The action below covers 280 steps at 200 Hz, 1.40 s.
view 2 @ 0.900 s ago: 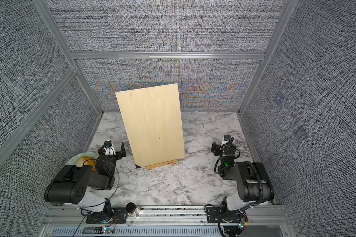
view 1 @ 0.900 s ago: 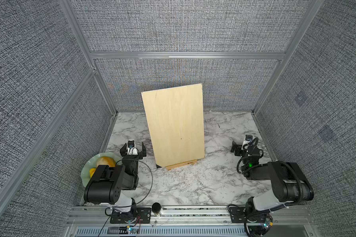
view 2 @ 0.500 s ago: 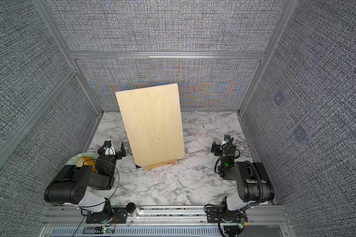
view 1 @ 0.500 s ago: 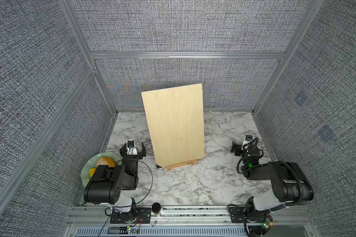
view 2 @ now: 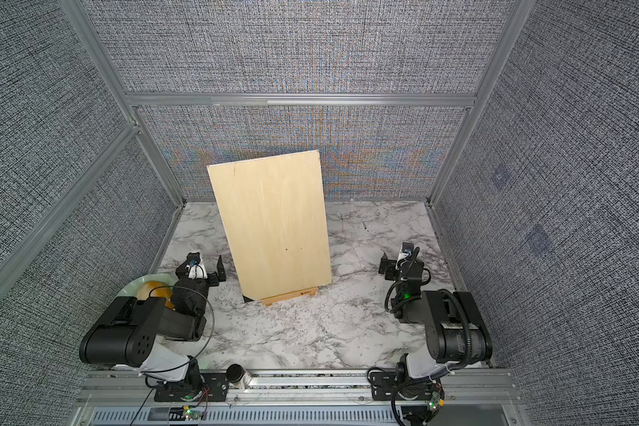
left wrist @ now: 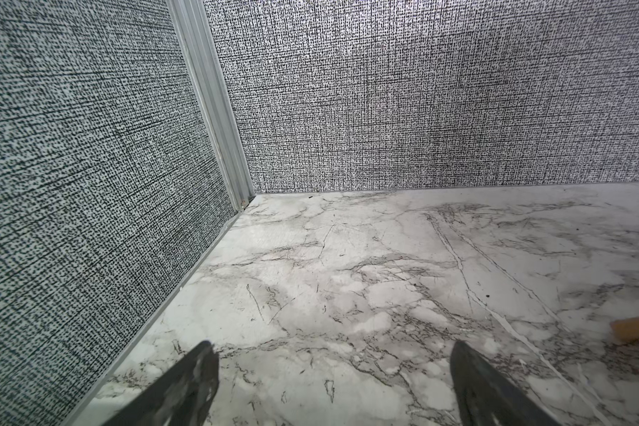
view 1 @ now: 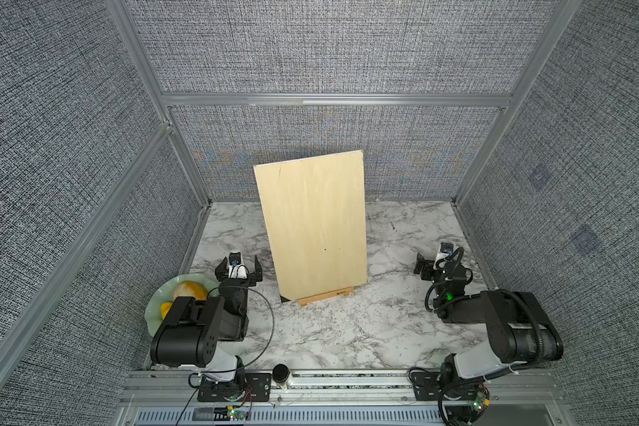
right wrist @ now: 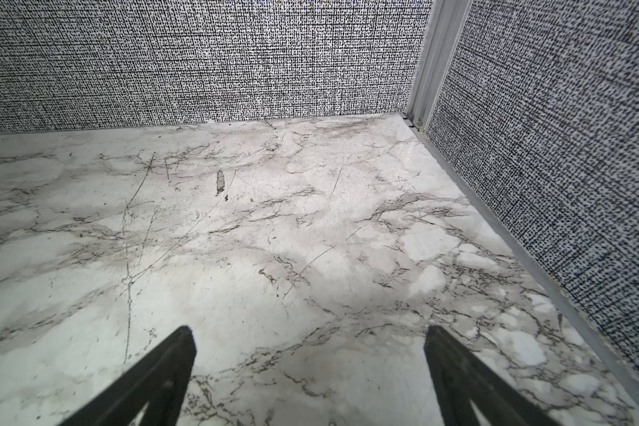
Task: Disassemble the easel
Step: Adjust the easel at the center of the board.
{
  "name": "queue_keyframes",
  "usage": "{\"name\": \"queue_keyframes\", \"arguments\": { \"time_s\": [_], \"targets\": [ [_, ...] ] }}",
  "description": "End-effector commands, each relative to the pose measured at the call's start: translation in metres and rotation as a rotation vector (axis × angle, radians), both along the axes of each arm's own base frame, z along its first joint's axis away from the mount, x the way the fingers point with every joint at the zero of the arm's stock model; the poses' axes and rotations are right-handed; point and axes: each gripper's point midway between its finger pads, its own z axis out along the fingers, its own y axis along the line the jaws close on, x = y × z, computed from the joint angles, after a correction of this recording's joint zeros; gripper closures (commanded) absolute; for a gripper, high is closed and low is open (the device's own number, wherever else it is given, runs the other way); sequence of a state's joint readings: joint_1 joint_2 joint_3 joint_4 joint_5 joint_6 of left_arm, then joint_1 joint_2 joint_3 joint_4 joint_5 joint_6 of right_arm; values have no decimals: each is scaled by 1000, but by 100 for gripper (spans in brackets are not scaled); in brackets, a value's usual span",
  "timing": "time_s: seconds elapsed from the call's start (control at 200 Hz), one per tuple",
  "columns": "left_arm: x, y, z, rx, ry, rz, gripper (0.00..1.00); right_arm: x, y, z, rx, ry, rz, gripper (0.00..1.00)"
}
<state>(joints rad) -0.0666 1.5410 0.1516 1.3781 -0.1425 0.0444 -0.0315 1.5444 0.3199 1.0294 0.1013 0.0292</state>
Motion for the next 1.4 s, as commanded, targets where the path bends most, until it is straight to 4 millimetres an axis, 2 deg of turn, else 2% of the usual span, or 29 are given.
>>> {"name": "queue_keyframes", "arguments": {
  "time_s": [0.0, 0.075, 0.145, 0.31, 0.47, 0.58, 0.715, 0.745, 0.86, 1.016, 1.056, 1.176, 1.396],
  "targets": [
    [2, -1, 3, -8, -5, -15, 2, 0, 1, 0, 5, 1, 2, 1],
    [2, -1, 2, -9, -4, -15, 16, 0, 1, 0, 6, 0, 2, 1],
    [1, -1, 2, -10, -5, -15, 24, 0, 1, 0, 6, -1, 2, 2],
    [0, 0, 5, -9, -15, -6, 27, 0, 4, 0, 11, -2, 30, 15],
    [-4, 6, 13, -19, -32, 24, 29, 0, 10, 3, 17, -4, 73, 20],
    [-8, 9, 26, -22, -51, 46, 33, -3, 12, 12, 22, -24, 97, 21],
    [-1, 11, 48, -31, -8, 56, 43, -5, 18, 23, 32, -29, 145, 24],
    [0, 8, 51, -29, 16, 43, 44, -5, 22, 26, 32, -28, 169, 25],
    [-5, 8, 81, -61, 11, 44, 46, -4, 37, 36, 58, 26, 257, 27],
    [-15, 7, 111, -116, -32, 33, 49, -6, 72, 68, 146, 43, 454, 37],
    [-16, 3, 116, -125, -24, 13, 50, -8, 81, 78, 171, 38, 505, 41],
    [-15, -11, 132, -143, 5, -65, 53, -17, 107, 106, 235, 45, 659, 43],
    [-19, -38, 165, -161, 29, -224, 50, -35, 154, 150, 332, 72, 934, 44]
  ]
}}
